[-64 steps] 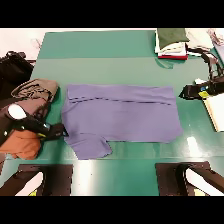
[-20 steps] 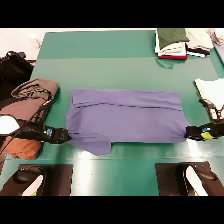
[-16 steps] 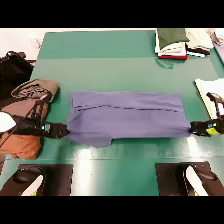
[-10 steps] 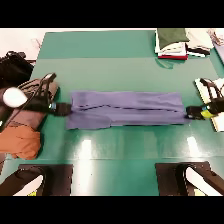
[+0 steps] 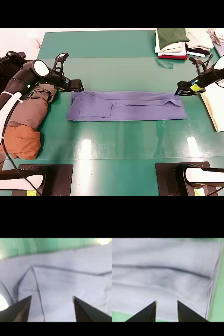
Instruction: Fold the shirts.
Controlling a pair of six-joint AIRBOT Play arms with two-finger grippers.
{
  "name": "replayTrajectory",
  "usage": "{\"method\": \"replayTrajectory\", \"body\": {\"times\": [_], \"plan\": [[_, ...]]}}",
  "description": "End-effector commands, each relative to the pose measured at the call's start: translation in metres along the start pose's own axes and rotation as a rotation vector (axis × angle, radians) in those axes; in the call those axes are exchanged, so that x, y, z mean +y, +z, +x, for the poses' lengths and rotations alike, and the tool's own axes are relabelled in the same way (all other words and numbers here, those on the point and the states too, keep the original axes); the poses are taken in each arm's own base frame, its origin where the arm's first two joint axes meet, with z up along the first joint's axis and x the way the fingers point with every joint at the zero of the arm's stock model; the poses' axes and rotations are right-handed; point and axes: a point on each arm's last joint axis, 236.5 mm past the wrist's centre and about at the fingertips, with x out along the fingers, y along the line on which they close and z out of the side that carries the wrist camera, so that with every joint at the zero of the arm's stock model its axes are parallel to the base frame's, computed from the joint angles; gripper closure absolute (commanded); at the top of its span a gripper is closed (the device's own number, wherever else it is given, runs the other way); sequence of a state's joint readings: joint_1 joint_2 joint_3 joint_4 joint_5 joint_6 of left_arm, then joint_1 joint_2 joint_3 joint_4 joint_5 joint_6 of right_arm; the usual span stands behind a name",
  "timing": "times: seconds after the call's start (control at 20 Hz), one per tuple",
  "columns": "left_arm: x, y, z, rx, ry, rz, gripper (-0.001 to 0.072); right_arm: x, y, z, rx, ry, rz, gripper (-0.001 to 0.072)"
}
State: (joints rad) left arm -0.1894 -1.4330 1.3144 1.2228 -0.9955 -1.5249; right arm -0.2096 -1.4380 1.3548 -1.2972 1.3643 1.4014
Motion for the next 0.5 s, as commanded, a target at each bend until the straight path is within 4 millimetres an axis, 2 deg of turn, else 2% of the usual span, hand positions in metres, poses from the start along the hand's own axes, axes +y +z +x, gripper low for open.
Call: {"method": "replayTrajectory", "body": {"times": [0.0, 0.05, 0.15, 0.2, 0.3, 0.45], "plan": [[-0.004, 0.011, -0.004, 0.000, -0.004, -0.006, 0.0095, 0.002, 0.023, -0.010, -0.063, 0.159, 0.037, 0.0365], [-0.007, 0.007, -0.005, 0.021, -0.015, -0.010, 0.0150, -0.008, 0.019, -0.013, -0.072, 0.184, 0.066, 0.0298], [-0.014, -0.002, -0.006, 0.060, -0.041, -0.022, 0.0627, -0.036, -0.001, -0.009, -0.055, 0.211, 0.157, 0.0195], [-0.019, -0.003, -0.006, 0.064, -0.058, -0.025, 0.0675, -0.050, -0.015, -0.003, -0.027, 0.226, 0.210, 0.0152], [-0.036, -0.004, -0.004, 0.062, -0.101, -0.027, 0.0676, -0.076, -0.044, 0.014, 0.018, 0.252, 0.302, 0.0152], [-0.073, -0.003, 0.007, 0.031, -0.140, 0.020, 0.0685, -0.093, -0.072, 0.043, 0.102, 0.294, 0.383, 0.0154]]}}
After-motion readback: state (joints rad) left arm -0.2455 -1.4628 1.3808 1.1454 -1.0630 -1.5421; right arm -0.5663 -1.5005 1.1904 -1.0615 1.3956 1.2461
